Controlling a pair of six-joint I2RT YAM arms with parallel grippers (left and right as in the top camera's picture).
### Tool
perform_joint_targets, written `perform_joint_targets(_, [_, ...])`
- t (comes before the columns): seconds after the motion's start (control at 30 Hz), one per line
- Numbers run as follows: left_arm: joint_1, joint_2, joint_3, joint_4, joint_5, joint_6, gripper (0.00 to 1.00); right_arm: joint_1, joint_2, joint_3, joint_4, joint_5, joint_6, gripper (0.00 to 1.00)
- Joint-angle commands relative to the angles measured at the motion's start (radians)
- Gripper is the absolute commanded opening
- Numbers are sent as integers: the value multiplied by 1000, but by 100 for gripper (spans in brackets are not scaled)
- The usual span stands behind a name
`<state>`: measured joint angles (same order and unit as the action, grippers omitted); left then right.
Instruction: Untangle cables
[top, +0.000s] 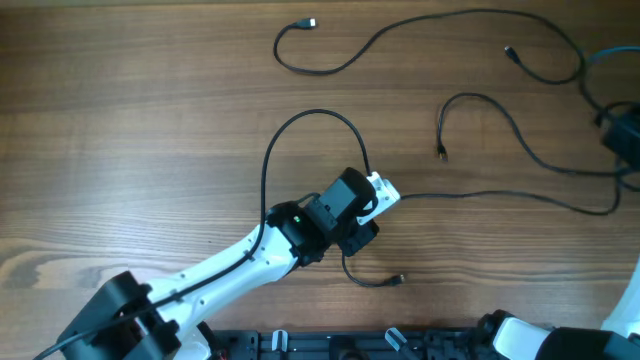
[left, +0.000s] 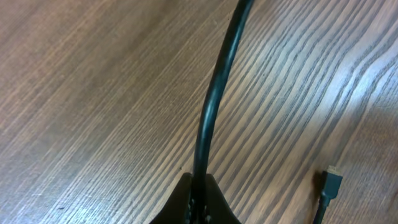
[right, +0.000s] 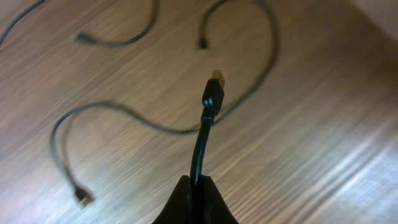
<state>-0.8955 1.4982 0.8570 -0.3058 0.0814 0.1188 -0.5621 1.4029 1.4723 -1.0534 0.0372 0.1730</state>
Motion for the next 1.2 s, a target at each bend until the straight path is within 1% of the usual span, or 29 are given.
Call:
perform_joint_targets(0.0, [-11,27,-6,30,53,9,4,-101,-2,-10,31,15,-16,4])
perform_joint_targets(0.17, [-63,28,-6,97,57,22,4,-207,3,-10,126,15,-16,4])
perform_joint_targets(0.27, [-96,43,-6,116,56,35,4,-260,42,-10,199,19,-16,4])
perform_joint_targets(0.53, [-112,140,-6,120,57,35,4,-300,239,-10,251,41,-13,4])
perform_joint_targets(0.7, [-121,168,-6,196,56,35,4,-301,381,-10,266,42,-16,4])
perform_joint_targets(0.83, [-121,174,-6,209,56,35,4,-305,474,-10,293,81,-16,4])
perform_joint_targets(1.07, [-121,174,-6,243,56,35,4,-330,567,-11,338,134,-17,4])
perform_joint_targets(1.17, [-121,174,-6,256,55,35,4,-361,600,-11,344,199,-18,4])
